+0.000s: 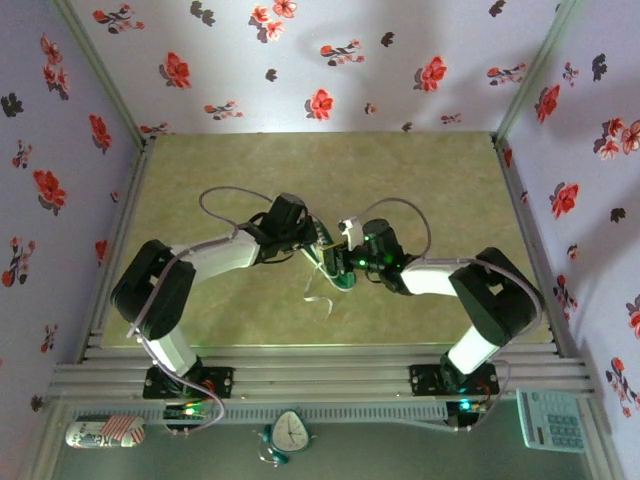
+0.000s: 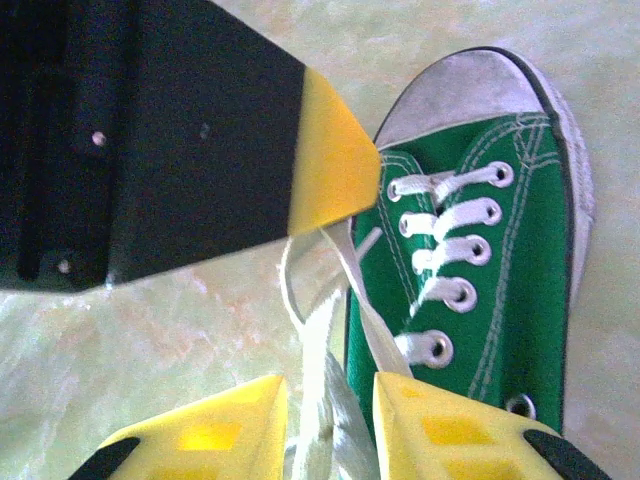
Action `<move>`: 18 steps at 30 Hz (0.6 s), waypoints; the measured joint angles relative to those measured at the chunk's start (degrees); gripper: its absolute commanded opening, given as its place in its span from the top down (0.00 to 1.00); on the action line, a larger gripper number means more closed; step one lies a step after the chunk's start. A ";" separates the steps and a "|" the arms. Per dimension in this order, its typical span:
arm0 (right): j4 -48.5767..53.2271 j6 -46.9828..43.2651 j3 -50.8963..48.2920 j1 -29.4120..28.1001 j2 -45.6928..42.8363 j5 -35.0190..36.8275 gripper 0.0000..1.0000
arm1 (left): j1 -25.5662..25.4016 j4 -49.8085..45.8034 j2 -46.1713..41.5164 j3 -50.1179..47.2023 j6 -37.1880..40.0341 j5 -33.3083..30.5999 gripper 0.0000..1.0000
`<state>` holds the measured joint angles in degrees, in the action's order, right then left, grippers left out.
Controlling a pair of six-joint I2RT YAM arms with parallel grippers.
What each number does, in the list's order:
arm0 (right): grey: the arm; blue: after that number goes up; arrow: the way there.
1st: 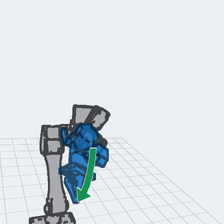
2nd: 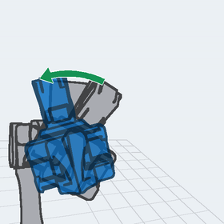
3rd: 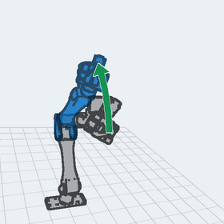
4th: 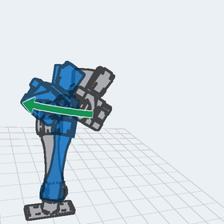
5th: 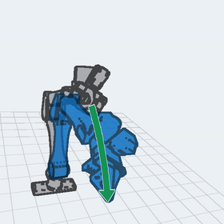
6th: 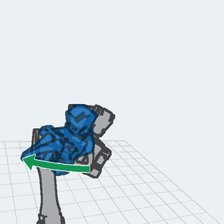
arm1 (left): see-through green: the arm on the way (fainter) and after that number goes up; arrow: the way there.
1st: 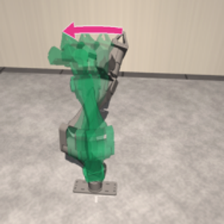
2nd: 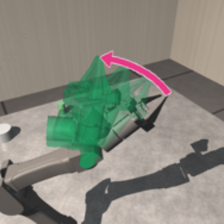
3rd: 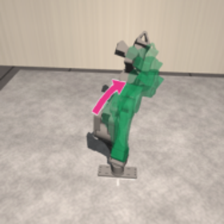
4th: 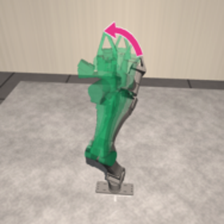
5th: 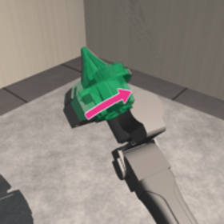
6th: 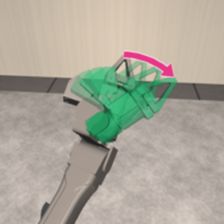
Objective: Tie the shoes
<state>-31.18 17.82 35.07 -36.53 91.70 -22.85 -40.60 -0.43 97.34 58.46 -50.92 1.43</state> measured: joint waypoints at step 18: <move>7.15 -2.34 -1.05 0.00 -7.63 4.31 0.65 | -0.07 12.07 -6.58 -9.07 16.74 4.83 1.00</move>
<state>-24.03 15.49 34.02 -36.53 84.07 -18.55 -40.66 11.64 90.76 49.39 -34.17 6.26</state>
